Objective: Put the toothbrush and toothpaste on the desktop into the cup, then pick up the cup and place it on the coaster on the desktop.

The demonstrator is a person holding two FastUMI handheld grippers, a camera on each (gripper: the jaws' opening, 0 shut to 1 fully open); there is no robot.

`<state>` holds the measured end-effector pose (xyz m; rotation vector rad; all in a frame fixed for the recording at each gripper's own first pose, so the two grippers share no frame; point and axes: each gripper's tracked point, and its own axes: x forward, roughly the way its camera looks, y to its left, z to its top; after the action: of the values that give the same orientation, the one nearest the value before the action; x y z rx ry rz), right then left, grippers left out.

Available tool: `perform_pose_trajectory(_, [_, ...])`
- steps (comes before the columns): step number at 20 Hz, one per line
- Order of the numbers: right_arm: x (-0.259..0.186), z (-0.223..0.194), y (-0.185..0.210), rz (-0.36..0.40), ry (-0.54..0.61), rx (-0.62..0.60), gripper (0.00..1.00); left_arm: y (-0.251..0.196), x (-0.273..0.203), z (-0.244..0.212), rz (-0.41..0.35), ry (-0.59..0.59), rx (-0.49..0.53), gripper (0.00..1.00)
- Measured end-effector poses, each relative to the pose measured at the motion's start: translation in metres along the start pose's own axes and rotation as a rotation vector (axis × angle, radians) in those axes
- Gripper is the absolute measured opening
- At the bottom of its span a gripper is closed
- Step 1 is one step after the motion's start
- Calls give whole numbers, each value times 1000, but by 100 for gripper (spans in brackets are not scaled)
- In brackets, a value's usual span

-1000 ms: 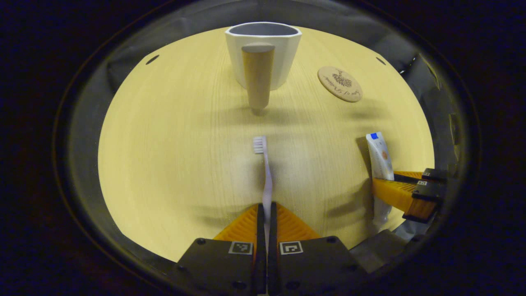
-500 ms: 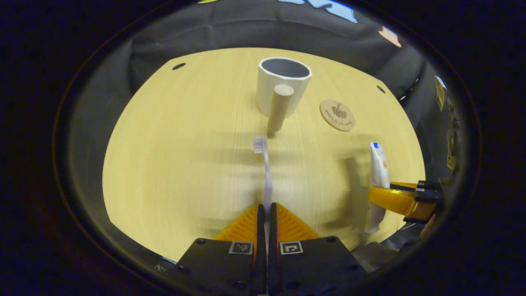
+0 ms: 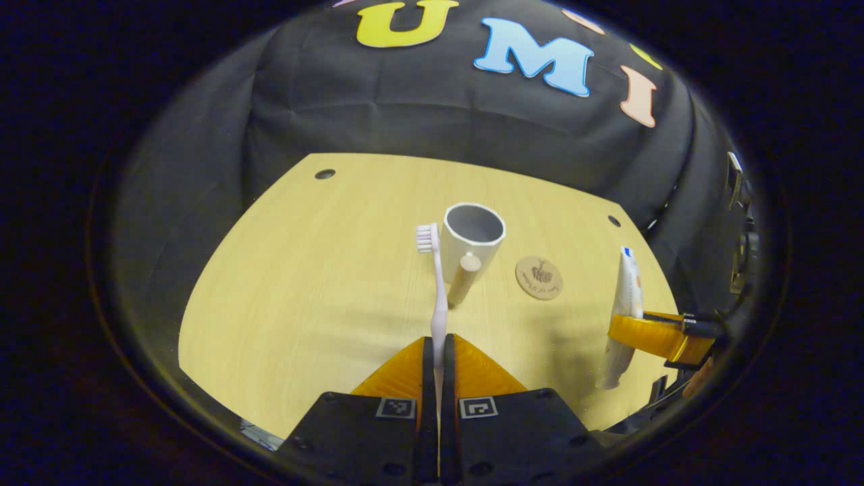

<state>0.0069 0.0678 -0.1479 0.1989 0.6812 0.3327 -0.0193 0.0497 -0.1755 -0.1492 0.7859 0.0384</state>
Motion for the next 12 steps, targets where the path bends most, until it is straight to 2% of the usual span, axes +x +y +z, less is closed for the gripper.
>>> perform_pose_trajectory(6, [0, 41, 11, 39, -122, -26, 18, -15, -13, 64, -50, -229, 30, 10])
perform_pose_trajectory(12, [7, 70, 0, 12, -189, -11, 18, -19, -5, 111, -91, -387, 50, 9])
